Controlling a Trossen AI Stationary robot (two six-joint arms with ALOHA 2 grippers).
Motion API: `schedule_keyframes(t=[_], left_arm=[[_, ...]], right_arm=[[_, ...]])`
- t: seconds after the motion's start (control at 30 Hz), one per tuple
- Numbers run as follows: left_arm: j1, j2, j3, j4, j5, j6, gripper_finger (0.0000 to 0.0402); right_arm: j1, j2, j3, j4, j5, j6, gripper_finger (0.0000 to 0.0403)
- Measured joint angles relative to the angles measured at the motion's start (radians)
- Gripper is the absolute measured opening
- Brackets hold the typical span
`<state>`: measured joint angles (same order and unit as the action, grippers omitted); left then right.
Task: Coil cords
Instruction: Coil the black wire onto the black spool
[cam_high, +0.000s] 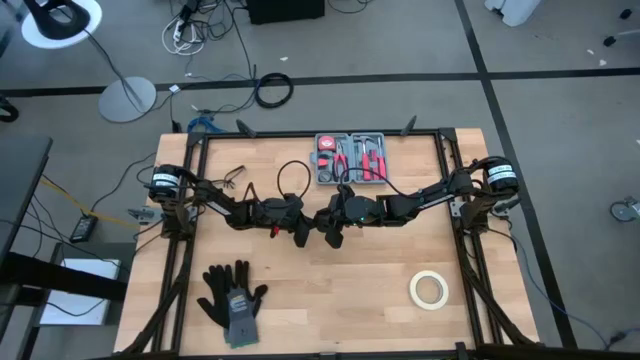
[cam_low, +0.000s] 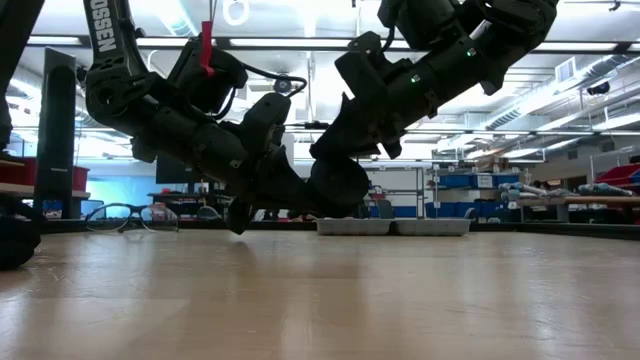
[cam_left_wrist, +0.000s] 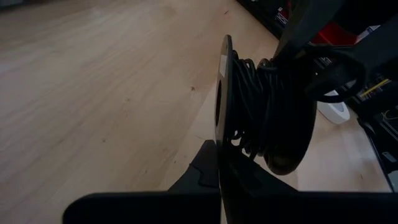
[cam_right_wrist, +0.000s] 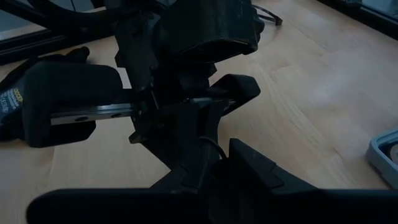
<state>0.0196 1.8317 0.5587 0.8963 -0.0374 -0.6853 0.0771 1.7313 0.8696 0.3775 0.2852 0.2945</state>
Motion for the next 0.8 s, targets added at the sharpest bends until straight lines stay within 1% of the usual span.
schedule_keyframes(t=[0.33, 0.8], left_arm=[[0.000, 0.000, 0.000, 0.005, -0.001, -0.028, 0.0000], [0.000, 0.000, -0.001, 0.007, -0.002, -0.029, 0.0000]], right_arm=[[0.000, 0.000, 0.000, 0.003, 0.003, 0.000, 0.0060], [0.001, 0.000, 0.001, 0.019, 0.003, -0.001, 0.0060]])
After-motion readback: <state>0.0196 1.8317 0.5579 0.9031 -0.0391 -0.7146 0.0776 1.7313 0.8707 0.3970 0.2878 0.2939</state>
